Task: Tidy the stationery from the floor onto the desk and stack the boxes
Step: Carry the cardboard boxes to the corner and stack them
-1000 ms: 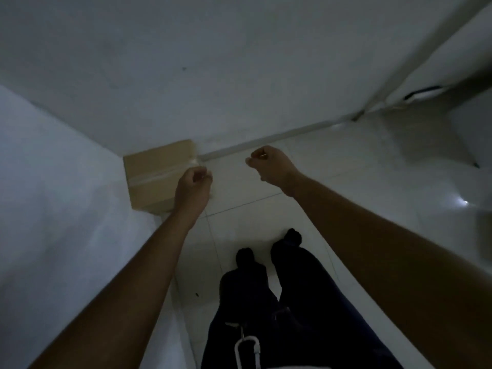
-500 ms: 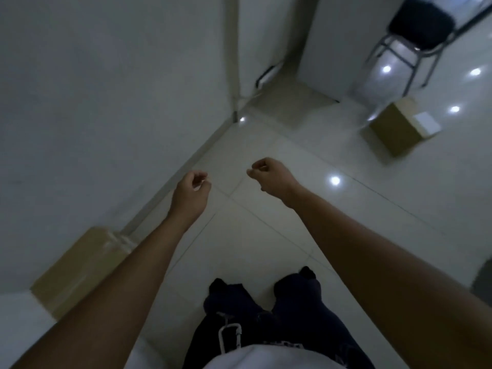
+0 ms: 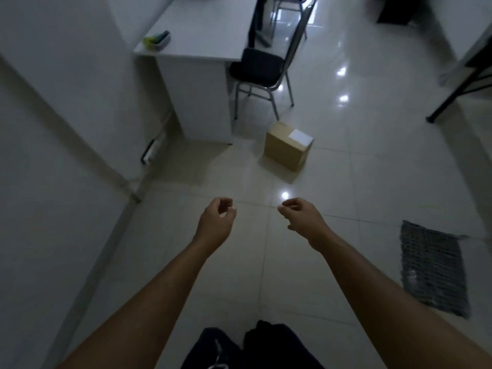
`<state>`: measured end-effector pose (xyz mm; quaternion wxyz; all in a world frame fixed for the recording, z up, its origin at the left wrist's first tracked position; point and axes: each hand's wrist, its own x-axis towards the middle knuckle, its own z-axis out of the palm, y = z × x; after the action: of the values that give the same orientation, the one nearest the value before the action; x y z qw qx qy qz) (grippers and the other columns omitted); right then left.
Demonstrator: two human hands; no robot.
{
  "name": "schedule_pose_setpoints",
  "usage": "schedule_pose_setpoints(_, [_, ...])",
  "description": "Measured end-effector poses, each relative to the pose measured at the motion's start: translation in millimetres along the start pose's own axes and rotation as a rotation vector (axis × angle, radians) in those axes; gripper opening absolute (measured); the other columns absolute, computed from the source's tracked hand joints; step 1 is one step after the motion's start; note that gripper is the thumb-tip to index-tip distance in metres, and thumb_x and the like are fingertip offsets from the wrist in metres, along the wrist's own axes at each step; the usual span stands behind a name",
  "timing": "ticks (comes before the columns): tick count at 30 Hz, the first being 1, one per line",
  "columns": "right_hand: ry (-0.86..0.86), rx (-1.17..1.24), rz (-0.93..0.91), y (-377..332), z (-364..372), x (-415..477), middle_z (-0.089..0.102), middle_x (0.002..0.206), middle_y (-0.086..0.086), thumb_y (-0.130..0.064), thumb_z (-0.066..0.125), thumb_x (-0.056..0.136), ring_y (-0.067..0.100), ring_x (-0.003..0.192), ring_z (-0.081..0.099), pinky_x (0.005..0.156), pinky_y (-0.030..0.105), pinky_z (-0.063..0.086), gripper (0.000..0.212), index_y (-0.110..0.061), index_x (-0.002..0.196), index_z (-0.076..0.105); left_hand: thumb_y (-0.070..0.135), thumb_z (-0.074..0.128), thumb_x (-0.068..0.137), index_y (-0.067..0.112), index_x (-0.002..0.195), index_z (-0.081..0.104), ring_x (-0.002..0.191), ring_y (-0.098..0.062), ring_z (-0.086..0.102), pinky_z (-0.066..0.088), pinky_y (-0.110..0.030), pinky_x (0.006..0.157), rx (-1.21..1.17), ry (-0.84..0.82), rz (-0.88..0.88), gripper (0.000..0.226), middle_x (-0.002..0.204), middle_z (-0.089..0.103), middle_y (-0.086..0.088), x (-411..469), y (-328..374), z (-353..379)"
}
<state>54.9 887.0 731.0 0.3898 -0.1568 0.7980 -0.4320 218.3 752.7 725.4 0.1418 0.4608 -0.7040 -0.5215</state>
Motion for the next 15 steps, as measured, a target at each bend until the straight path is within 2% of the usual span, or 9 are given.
schedule_pose_setpoints(6, [0.116, 0.071, 0.044, -4.3, -70.6, 69.6, 0.062, 0.103, 0.000, -0.033, 0.064, 0.088, 0.017, 0.099, 0.060, 0.092, 0.044, 0.053, 0.028, -0.018, 0.111, 0.059, 0.025, 0.055, 0.094, 0.014, 0.118, 0.059, 0.105, -0.013, 0.055, 0.042, -0.026, 0.089, 0.049, -0.137, 0.060, 0.026, 0.112, 0.060, 0.002, 86.2, 52.9, 65.0])
schedule_pose_setpoints(10, [0.158, 0.094, 0.089, -17.6, -100.8, 130.6, 0.061, 0.105, 0.002, -0.033, 0.063, 0.088, 0.018, 0.098, 0.060, 0.091, 0.044, 0.054, 0.027, -0.018, 0.110, 0.058, 0.024, 0.055, 0.094, 0.013, 0.116, 0.059, 0.104, -0.012, 0.056, 0.041, -0.025, 0.088, 0.049, -0.172, 0.102, 0.025, 0.110, 0.060, 0.001, 163.0, 82.4, 93.4])
schedule_pose_setpoints(15, [0.229, 0.192, 0.174, -51.9, -134.6, 216.4, 0.060, 0.111, 0.006, -0.031, 0.065, 0.088, 0.022, 0.103, 0.059, 0.087, 0.044, 0.056, 0.026, -0.016, 0.109, 0.058, 0.026, 0.054, 0.094, 0.013, 0.119, 0.058, 0.107, -0.015, 0.055, 0.045, -0.033, 0.095, 0.084, -0.238, 0.091, 0.028, 0.111, 0.059, 0.001, 267.8, 124.9, 118.1])
